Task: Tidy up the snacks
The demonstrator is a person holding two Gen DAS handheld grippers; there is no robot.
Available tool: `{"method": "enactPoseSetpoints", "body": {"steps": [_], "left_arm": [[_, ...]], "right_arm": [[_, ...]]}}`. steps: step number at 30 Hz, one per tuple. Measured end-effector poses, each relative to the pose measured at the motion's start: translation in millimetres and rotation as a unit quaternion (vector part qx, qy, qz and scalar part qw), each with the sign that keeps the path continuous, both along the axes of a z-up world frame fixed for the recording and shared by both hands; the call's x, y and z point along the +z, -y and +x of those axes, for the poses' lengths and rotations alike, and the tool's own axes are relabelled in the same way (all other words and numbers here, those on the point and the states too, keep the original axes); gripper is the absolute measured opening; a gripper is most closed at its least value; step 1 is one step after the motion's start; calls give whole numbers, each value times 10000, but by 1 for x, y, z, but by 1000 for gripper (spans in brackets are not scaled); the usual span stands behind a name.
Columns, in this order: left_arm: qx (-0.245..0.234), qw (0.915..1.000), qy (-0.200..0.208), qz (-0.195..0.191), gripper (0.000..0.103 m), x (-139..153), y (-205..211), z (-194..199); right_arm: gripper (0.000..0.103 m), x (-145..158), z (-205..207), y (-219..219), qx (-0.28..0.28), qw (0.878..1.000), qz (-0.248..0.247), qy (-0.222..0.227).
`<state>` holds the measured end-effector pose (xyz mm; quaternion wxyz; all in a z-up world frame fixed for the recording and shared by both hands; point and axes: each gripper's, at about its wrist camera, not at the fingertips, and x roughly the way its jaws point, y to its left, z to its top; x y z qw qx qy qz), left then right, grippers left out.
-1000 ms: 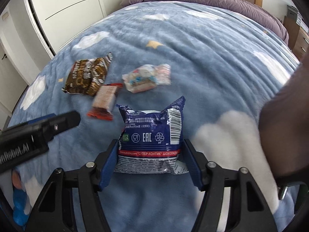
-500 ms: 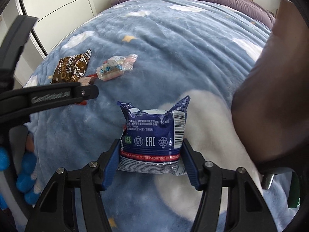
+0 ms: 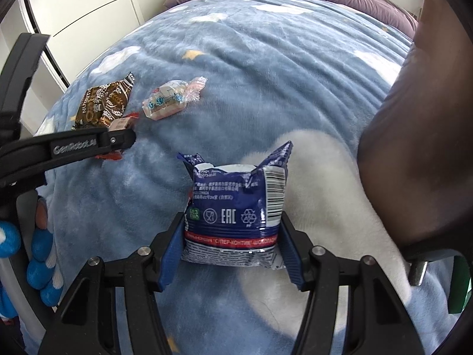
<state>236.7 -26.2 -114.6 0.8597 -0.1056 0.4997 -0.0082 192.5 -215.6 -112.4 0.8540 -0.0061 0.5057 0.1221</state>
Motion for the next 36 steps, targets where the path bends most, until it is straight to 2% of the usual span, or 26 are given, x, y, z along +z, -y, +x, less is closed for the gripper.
{"method": "enactPoseSetpoints", "body": {"steps": [18, 36], "left_arm": [[-223, 9997, 56, -5, 22, 14, 0, -53], [-268, 9995, 128, 125, 22, 33, -5, -134]], "right_arm": [[81, 6, -10, 8, -416, 9989, 220, -79], [80, 28, -86, 12, -524, 9983, 231, -124]]}}
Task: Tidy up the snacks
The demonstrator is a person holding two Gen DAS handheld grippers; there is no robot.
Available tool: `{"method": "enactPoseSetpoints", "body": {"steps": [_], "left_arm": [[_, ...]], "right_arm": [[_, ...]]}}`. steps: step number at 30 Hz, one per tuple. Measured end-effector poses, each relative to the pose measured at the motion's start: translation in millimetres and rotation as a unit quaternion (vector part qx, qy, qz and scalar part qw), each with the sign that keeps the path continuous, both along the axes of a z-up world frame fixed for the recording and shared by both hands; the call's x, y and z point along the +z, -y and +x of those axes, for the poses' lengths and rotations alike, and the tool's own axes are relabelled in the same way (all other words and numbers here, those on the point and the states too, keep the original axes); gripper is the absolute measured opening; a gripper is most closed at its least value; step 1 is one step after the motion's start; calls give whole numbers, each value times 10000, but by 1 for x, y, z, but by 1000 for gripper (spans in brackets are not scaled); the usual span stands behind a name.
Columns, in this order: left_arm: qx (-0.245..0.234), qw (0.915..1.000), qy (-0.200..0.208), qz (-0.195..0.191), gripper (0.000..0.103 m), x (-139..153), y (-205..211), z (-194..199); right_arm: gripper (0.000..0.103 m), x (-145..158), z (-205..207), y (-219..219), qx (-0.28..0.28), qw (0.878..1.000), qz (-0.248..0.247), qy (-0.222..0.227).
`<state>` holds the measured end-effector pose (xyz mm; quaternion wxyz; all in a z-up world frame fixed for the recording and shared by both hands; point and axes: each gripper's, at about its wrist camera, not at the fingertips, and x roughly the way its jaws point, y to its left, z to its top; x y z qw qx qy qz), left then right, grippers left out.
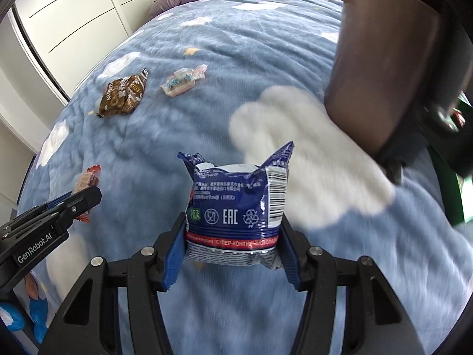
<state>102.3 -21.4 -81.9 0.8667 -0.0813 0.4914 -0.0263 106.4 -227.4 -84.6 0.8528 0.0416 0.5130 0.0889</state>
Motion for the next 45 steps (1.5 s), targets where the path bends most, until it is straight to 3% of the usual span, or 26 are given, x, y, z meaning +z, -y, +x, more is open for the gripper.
{"method": "enactPoseSetpoints", "body": {"steps": [28, 40, 45], "left_arm": [[-565, 9927, 941, 498, 22, 81, 40, -101], [-1336, 9849, 840, 705, 22, 75, 109, -123], [-1769, 9780, 751, 810, 22, 69, 149, -130]], "right_arm": [[80, 75, -115, 26, -263, 9970, 74, 724], [80, 74, -147, 90, -828, 9932, 166, 802], [80, 75, -157, 129, -1177, 9888, 162, 906]]}}
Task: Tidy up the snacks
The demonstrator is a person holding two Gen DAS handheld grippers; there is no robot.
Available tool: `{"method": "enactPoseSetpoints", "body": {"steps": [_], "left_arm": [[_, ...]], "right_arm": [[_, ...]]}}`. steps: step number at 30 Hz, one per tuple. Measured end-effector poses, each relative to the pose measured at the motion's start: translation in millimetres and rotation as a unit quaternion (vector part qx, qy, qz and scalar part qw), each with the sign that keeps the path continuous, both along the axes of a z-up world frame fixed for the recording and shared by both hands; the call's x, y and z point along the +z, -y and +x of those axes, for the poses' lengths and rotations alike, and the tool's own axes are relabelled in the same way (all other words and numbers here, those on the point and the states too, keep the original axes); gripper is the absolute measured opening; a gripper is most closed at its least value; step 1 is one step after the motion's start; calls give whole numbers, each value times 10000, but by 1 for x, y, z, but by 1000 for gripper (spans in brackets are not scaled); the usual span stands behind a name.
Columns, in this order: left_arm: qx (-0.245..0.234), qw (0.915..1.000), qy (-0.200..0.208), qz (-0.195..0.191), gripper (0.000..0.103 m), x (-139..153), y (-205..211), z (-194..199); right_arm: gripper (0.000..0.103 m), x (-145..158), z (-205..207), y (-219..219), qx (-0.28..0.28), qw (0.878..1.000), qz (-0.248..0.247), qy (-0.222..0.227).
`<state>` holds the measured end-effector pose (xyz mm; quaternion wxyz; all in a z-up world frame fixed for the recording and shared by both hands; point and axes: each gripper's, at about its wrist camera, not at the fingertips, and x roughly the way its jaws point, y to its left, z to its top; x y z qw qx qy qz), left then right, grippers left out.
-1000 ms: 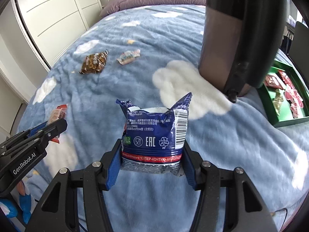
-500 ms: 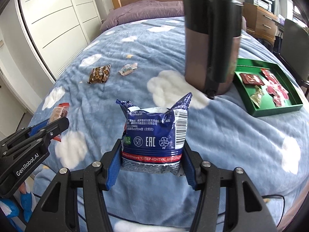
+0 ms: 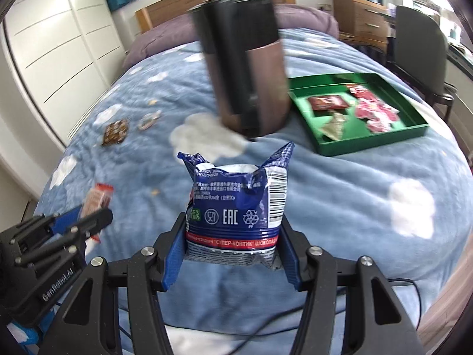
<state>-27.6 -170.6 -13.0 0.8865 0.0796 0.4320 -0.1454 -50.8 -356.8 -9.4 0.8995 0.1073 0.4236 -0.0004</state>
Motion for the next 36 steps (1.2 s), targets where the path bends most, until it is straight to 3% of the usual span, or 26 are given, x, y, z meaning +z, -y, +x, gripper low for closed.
{"method": "enactPoseSetpoints", "body": {"steps": [10, 18, 26, 36], "left_arm": [[-693, 9973, -93, 231, 22, 1, 76, -8], [-1120, 9935, -142, 148, 22, 12, 135, 6], [-1379, 9903, -170, 19, 22, 19, 189, 36], [-1544, 9879, -104, -139, 22, 17, 265, 97]], "right_arm": [[80, -4, -12, 86, -715, 9973, 39, 145], [80, 2, -8, 147, -1098, 9935, -55, 287], [80, 6, 18, 204, -1391, 9894, -179, 386], [80, 9, 84, 266, -1468, 9858, -706, 403]]}}
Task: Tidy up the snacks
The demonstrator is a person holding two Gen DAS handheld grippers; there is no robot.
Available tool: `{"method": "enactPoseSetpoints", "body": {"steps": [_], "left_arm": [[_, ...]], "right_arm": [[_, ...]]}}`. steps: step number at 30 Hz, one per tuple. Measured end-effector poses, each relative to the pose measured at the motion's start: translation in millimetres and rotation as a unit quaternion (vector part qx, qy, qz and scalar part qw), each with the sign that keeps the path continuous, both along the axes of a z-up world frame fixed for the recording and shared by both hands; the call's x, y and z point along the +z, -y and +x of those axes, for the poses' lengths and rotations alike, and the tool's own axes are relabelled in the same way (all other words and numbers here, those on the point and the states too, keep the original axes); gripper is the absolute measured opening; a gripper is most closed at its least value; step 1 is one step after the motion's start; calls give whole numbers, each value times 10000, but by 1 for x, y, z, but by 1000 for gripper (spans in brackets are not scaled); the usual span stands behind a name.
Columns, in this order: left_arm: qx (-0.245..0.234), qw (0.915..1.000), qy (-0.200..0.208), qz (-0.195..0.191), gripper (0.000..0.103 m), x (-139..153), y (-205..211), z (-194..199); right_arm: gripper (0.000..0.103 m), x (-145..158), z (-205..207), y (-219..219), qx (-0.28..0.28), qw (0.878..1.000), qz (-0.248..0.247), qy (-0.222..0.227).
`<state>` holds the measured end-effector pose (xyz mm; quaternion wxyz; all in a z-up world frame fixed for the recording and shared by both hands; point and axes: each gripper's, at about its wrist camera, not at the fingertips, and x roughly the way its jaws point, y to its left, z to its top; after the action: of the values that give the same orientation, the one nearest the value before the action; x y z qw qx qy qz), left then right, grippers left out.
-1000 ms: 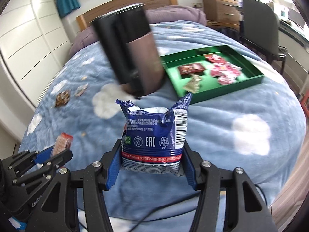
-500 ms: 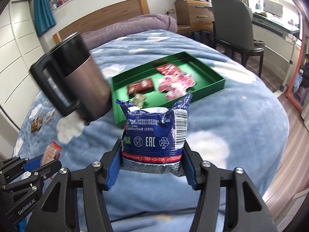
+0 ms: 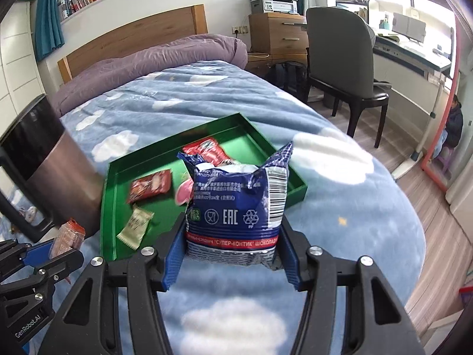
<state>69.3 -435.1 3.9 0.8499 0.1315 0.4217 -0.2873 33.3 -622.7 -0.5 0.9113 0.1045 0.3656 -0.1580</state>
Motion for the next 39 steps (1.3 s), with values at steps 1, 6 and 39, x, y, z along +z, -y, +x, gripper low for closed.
{"method": "enactPoseSetpoints", "body": {"steps": [1, 6, 39], "left_arm": [[-2, 10000, -11, -12, 22, -2, 6, 5], [-13, 10000, -59, -24, 22, -16, 34, 33], [-54, 9983, -449, 366, 23, -78, 80, 64]], "right_arm": [[80, -1, 8, 4, 13, 10000, -42, -17], [80, -11, 41, 18, 137, 9994, -283, -169], [82, -76, 92, 47, 362, 9945, -288, -935]]}}
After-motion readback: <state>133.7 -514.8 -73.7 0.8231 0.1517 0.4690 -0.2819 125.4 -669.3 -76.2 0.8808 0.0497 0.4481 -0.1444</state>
